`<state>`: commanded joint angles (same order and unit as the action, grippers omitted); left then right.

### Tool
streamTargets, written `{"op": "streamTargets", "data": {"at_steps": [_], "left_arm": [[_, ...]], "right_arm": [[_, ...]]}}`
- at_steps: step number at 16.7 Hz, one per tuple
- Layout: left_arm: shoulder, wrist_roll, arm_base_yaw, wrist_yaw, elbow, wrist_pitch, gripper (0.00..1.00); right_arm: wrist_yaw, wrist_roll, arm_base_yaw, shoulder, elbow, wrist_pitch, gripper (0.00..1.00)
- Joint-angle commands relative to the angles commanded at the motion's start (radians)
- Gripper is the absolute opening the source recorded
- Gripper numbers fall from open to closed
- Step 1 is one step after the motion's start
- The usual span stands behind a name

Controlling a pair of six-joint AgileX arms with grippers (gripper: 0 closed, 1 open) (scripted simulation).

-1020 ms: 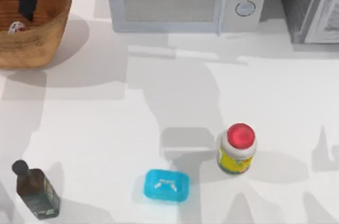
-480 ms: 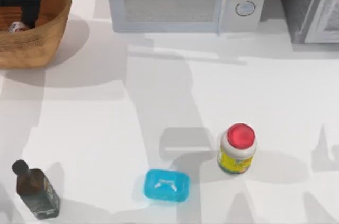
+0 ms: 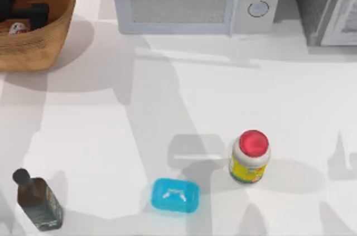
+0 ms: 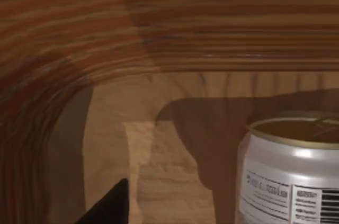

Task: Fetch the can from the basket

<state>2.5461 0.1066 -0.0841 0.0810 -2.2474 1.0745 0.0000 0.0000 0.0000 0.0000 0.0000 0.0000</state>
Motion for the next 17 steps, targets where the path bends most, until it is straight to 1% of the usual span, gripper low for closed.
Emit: {"op": "streamTargets", "data": {"at_steps": [4, 17], "left_arm": [[0.005, 0.000, 0.000, 0.000, 0.007, -0.012, 1.00], [0.005, 0.000, 0.000, 0.000, 0.007, -0.012, 0.02]], "right_arm": [[0.000, 0.000, 0.000, 0.000, 0.000, 0.000, 1.00], [0.000, 0.000, 0.000, 0.000, 0.000, 0.000, 1.00]]}}
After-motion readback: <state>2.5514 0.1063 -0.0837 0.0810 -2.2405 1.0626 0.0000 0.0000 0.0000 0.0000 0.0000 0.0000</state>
